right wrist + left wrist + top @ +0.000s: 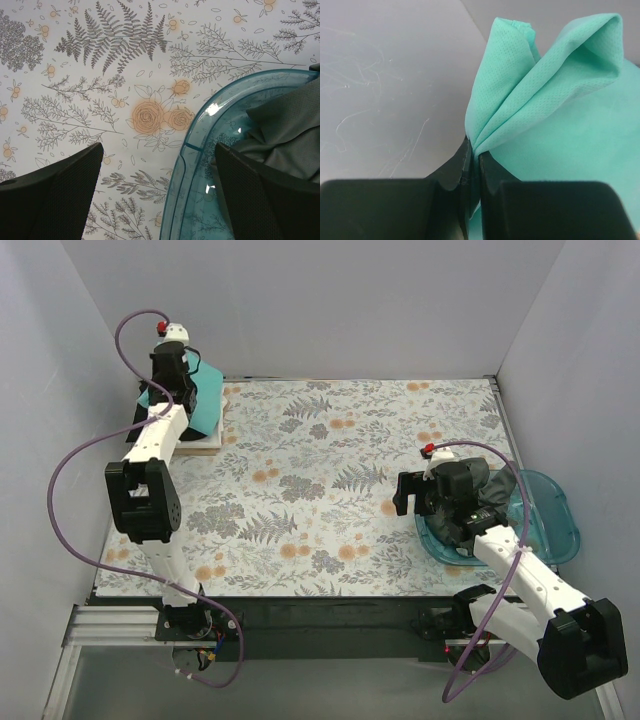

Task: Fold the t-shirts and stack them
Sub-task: Neatly place the folded tshirt to the corner

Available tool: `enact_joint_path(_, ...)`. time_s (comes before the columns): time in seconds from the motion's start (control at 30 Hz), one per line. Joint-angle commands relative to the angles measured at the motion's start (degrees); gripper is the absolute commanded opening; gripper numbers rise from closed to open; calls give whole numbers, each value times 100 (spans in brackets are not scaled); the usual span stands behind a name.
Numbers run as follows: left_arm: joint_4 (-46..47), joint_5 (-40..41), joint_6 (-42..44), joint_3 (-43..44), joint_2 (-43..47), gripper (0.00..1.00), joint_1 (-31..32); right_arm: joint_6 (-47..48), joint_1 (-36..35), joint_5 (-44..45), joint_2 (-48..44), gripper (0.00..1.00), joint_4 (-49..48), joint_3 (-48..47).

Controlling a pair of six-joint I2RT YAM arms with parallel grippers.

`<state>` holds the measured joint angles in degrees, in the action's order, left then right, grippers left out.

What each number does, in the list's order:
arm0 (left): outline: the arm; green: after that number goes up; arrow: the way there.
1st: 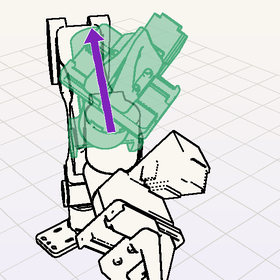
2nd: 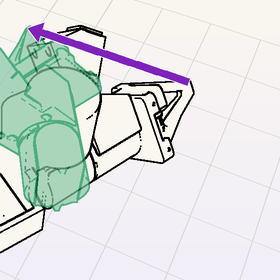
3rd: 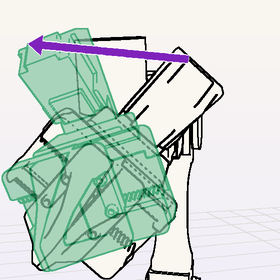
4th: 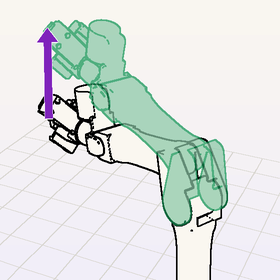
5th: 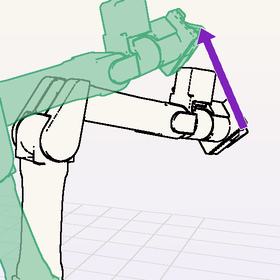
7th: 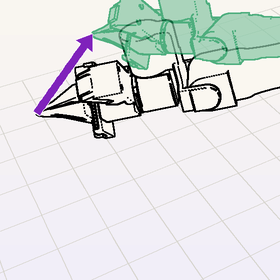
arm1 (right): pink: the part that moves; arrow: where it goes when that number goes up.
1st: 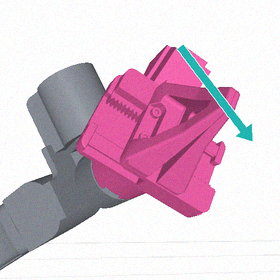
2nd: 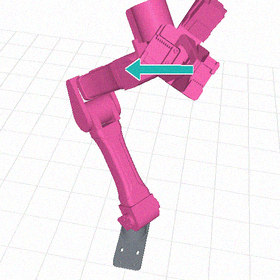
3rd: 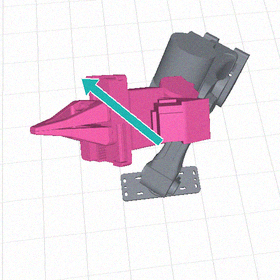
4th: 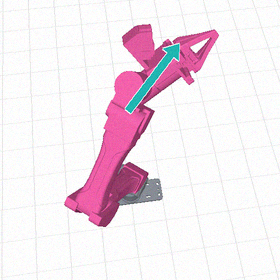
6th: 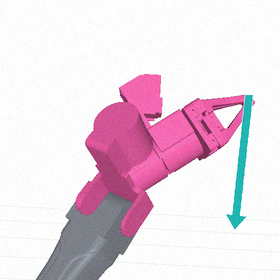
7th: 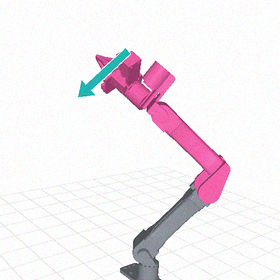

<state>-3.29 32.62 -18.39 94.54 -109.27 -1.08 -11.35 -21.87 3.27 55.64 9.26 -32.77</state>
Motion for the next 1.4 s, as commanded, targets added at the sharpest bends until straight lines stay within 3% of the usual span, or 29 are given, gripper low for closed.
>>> enact_joint_path(0.0, 601, 165, -93, -138, -128, 0, -331, 90, 7, 121, 26, 98, -108, -27)
enact_joint_path(0.2, 1224, 306, -7, -348, -418, 0, -524, 98, 7, 227, 35, 98, -99, -36)
enact_joint_path(0.57, 1559, 771, -217, 46, -1200, 3, -814, 125, -2, 403, 0, 98, -64, -36)
enact_joint_path(0.63, 1770, 1184, -200, 152, -1333, 14, -832, 133, -2, 429, -44, 98, -64, -19)
enact_joint_path(0.7, 1928, 1491, -217, 266, -1439, 35, -858, 133, 7, 429, -105, 98, -64, -1)
enact_joint_path(0.73, 1929, 1519, -209, 293, -1439, 75, -859, 134, 7, 438, -114, 98, -64, -10)
enact_joint_path(0.77, 1937, 1545, -235, 319, -1456, 85, -859, 142, -2, 447, -132, 98, -56, -10)
enact_joint_path(0.9, 1710, 1660, -647, 346, -1255, 87, -797, 134, -2, 394, -185, 98, -64, -18)
enact_joint_path(1.0, 931, 1274, -1277, 381, -834, 88, -674, 134, -2, 341, -229, 98, -64, -10)
enact_joint_path(1.1, -551, -40, -2244, 722, -298, 89, -595, 142, 7, 324, -203, 98, -64, -18)
enact_joint_path(1.13, -802, -472, -2918, 837, -18, 89, -595, 142, -2, 298, -194, 98, -56, -27)
enact_joint_path(1.27, -1165, -2473, -4153, 505, 722, 90, -499, 142, 7, 157, -185, 98, -56, -1)
enact_joint_path(1.37, -1121, -2963, -4663, 119, 1204, 91, -227, 81, 7, 218, -290, 98, -64, 34)
